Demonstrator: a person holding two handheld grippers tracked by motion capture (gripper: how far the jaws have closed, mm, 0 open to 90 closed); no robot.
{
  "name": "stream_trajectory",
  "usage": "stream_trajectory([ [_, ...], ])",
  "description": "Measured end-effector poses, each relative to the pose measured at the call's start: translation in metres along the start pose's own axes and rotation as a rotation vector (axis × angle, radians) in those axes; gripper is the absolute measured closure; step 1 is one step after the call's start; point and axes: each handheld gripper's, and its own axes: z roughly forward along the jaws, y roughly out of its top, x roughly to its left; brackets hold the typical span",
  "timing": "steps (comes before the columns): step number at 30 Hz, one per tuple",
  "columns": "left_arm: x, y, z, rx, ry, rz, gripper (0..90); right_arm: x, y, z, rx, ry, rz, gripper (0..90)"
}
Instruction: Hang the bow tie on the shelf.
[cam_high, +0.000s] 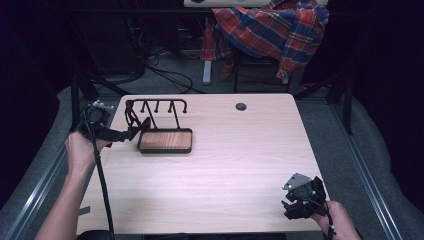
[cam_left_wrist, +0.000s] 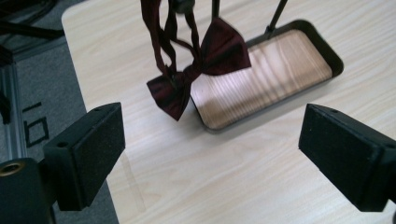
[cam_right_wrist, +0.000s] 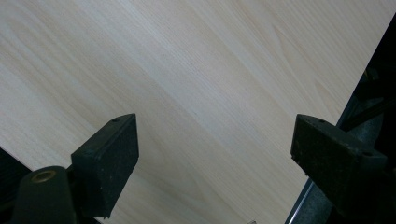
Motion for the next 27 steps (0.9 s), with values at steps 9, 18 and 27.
stream_trajectory([
  [9, -0.01, -0.023, 0.01, 0.042, -0.003, 0.011, 2.3, 0.001, 0.0, 0.001, -0.001, 0.002, 0.0, 14.9],
  [18, -0.02, -0.039, 0.018, 0.099, -0.012, 0.031, 0.2, 0.001, 0.0, 0.0, 0.003, -0.005, -0.004, 14.9],
  [27, -0.028, -0.056, 0.025, 0.148, -0.006, 0.054, 0.2, 0.001, 0.0, 0.0, -0.001, -0.001, -0.006, 14.8],
])
